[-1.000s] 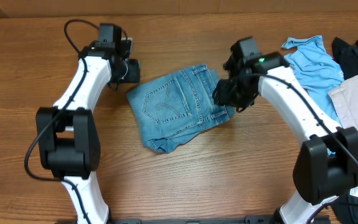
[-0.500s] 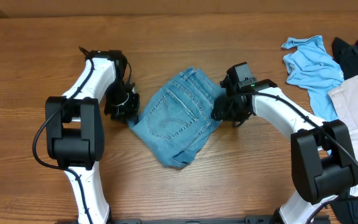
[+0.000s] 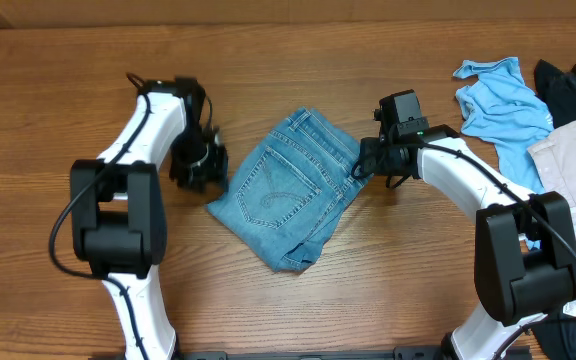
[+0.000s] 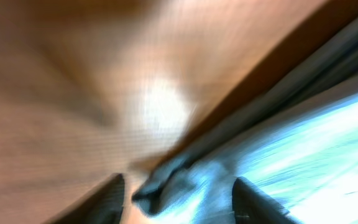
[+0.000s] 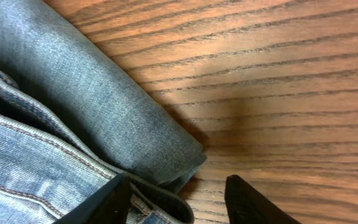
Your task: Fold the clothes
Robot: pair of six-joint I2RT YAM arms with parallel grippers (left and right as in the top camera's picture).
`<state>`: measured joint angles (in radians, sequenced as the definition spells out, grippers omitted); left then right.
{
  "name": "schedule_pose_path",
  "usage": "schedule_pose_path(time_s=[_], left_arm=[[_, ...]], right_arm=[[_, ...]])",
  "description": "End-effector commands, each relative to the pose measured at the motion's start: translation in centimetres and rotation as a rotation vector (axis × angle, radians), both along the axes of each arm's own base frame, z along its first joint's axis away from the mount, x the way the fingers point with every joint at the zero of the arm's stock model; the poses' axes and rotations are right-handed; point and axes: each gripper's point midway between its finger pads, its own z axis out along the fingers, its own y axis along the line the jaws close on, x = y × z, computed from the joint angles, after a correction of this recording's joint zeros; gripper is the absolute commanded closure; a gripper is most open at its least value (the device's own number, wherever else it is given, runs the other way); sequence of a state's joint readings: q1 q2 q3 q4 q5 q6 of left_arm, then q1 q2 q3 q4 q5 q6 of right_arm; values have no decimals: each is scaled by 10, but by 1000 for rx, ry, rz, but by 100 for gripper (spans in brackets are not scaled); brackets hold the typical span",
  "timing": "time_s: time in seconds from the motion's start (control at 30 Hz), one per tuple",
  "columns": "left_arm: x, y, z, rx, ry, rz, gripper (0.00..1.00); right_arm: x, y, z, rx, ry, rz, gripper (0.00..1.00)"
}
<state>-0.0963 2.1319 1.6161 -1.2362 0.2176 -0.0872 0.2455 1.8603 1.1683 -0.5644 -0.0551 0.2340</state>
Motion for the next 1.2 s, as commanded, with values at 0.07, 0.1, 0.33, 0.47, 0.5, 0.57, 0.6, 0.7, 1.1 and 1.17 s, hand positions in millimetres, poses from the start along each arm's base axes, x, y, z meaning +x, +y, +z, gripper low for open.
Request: schedule_pose_path(time_s=[0.07, 0.1, 0.33, 0.47, 0.5, 0.57, 0.6, 0.7, 1.1, 1.17], left_arm=[[84, -22, 101, -136, -486, -71, 5], [90, -34, 109, -197, -533, -126, 5], [95, -80, 86, -384, -519, -220, 3], [89, -107, 54, -466, -464, -299, 3], [89, -111, 46, -464, -457, -318, 2], [90, -117, 29, -466, -441, -334, 2], [90, -119, 22, -467, -434, -337, 2], [91, -122, -4, -452, -396, -317, 4], [55, -156, -58, -495, -208, -308, 44], [53, -160, -60, -487, -209, -332, 75]], right_arm=[[-3, -4, -4, -20, 13, -5, 45], [-4, -4, -4, -20, 15, -5, 45], [-7, -5, -5, -24, 30, -5, 44], [-8, -5, -5, -25, 34, -5, 44], [-9, -5, -6, -25, 37, -5, 44], [-10, -5, -6, -27, 42, -5, 44], [-10, -6, -6, -27, 44, -5, 43], [-12, -6, -7, -29, 51, -4, 43], [-13, -6, -7, -30, 53, -5, 43], [-14, -7, -7, -32, 60, -5, 43]])
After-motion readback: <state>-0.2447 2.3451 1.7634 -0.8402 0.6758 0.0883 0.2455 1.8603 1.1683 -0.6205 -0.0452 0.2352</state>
